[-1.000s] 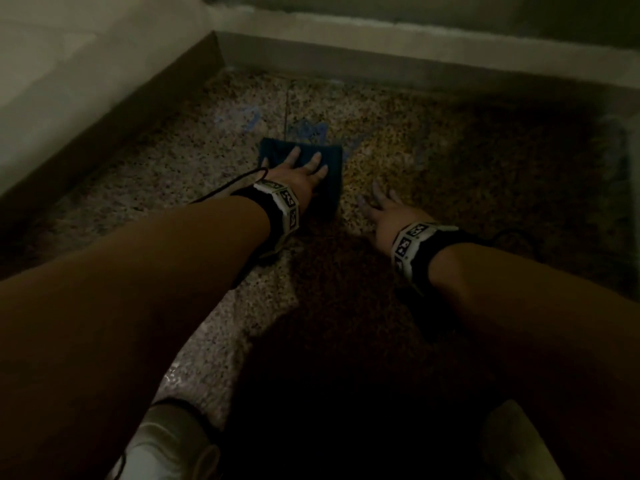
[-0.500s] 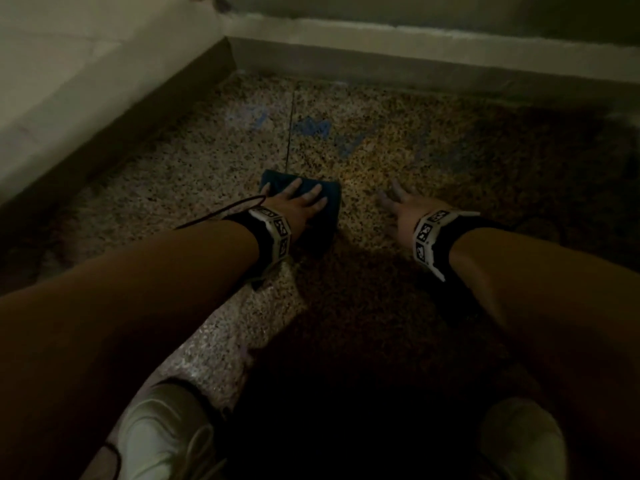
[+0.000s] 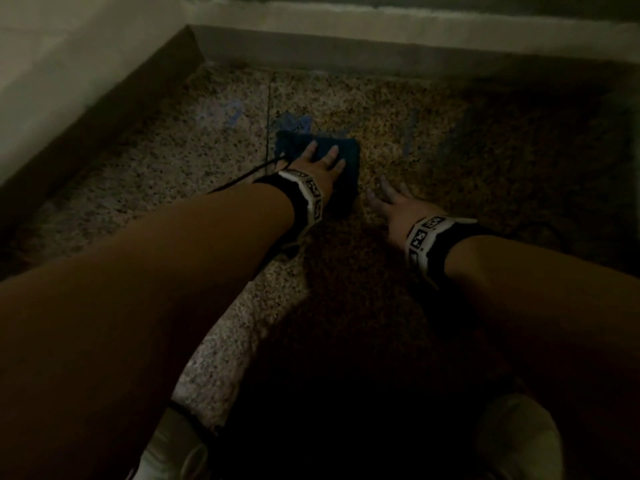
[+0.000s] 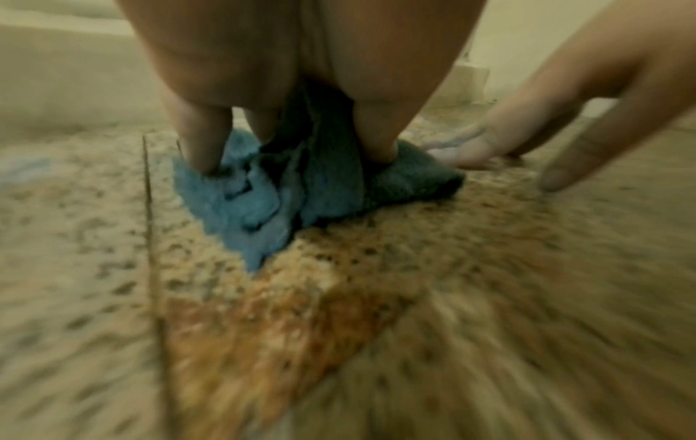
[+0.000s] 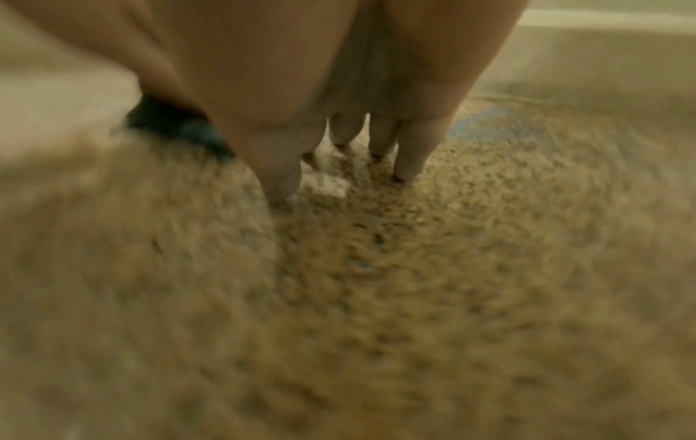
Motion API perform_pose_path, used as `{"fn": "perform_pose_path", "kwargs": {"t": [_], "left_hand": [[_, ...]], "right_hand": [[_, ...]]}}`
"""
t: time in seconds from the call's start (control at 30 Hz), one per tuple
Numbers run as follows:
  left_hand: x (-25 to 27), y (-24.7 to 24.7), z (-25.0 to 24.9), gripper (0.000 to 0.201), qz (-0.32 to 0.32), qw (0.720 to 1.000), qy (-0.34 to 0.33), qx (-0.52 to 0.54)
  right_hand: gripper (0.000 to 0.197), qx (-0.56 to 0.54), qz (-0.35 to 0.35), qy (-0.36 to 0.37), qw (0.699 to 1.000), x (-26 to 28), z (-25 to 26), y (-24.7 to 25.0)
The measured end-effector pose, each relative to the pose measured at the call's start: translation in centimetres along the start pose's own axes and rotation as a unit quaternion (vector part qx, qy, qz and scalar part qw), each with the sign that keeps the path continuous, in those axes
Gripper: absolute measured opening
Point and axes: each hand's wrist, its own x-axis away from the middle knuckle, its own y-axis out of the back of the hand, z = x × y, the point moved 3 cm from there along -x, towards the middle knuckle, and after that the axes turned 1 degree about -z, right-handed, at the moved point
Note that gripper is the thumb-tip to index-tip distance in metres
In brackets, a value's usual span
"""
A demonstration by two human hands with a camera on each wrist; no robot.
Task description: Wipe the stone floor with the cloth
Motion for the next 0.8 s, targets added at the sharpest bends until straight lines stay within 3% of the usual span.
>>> {"fn": "perform_pose_path", "kwargs": {"t": [0.17,0.27,0.4,0.5,0.8], "left_hand": [[2.0,-3.2,-1.2,0.077,0.042,0.998,-0.013,-0.039],[3.1,-5.0,-1.6,0.078,0.052,0.998,-0.024,-0.033],[3.2,-5.8,-1.6,0.078,0.030,0.999,-0.021,-0.008],[3.1,-5.8,-1.6,0.069,0.020,0.999,-0.021,0.032],[-0.4,-0.9,-2.3,0.062,-0.020,0.998,-0.016,0.059]], "right_hand": [[0.065,-0.053,-0.029,0.030,0.998,0.5,-0.6,0.6],[0.053,-0.060,-0.097,0.015,0.993,0.8,-1.9,1.0],[0.068,-0.041,-0.070,-0.050,0.995,1.0,-4.6,-0.2],[0.079,-0.037,-0.035,-0.051,0.997,0.9,-5.6,-1.6],[0.074,-0.078,-0.022,-0.007,0.997,0.9,-6.0,-1.9]]}}
